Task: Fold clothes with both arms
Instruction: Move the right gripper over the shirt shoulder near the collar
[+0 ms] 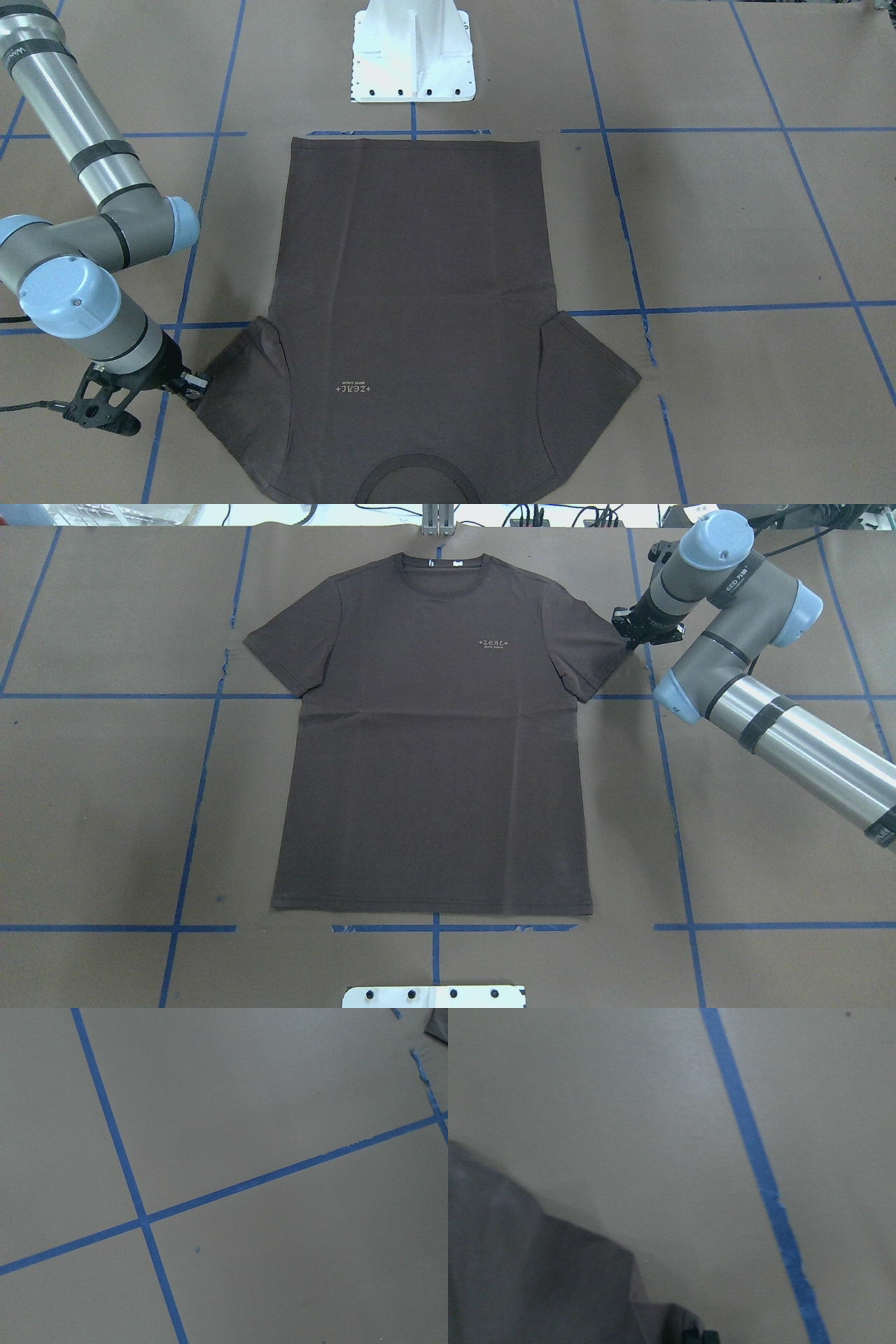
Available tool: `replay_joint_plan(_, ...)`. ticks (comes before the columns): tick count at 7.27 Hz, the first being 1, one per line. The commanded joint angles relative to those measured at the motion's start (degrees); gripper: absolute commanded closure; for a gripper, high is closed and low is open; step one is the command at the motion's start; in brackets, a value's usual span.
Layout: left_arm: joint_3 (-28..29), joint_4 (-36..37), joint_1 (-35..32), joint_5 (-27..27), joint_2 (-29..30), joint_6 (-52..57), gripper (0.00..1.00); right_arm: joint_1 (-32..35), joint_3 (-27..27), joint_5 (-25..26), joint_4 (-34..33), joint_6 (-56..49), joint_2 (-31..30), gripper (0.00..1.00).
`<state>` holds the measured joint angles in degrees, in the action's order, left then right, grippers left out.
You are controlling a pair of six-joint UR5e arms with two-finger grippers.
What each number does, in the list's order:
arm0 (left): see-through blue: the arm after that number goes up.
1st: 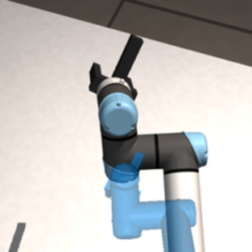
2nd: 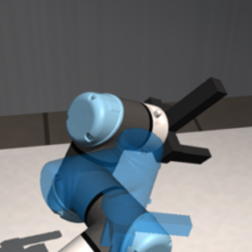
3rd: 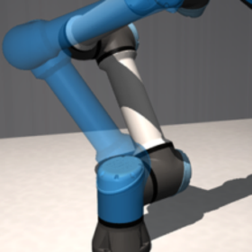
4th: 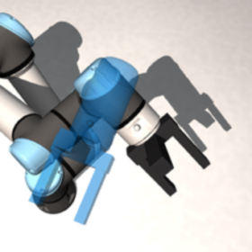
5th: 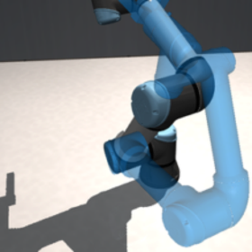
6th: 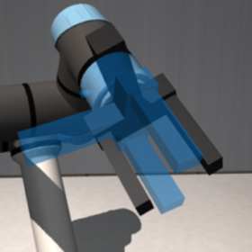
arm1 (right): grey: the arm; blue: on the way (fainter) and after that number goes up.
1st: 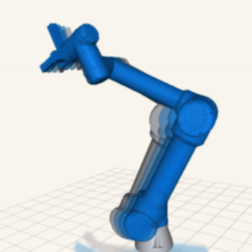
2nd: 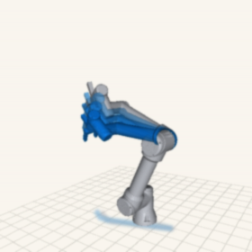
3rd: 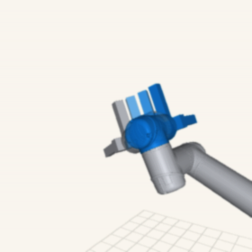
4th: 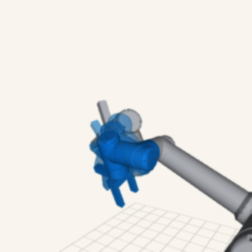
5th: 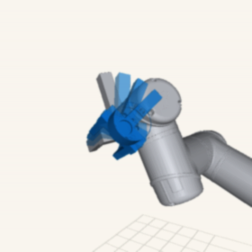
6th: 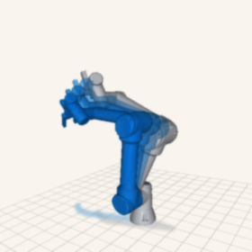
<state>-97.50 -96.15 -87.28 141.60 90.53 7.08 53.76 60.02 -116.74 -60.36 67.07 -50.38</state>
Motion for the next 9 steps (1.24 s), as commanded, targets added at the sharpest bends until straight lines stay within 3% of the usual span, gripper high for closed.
replay_joint_plan(1,-0.3,0.0,0.0,0.1,0.0,-0.1,0.0,-2.7,1.5,0.1,-0.1,4.5,4.1,1.0)
replay_joint_plan(6,-2.2,0.1,-0.1,0.1,0.0,-0.3,0.0,-6.0,-3.0,6.0,0.0,7.9,10.6,1.0)
replay_joint_plan(7,-2.9,0.3,-0.1,0.1,0.0,-0.4,0.0,-6.7,-3.8,8.0,0.1,8.0,11.5,0.94)
replay_joint_plan(9,-3.7,0.4,0.0,0.3,0.0,-0.4,0.0,-7.3,-3.9,8.1,0.2,8.4,11.9,0.36)
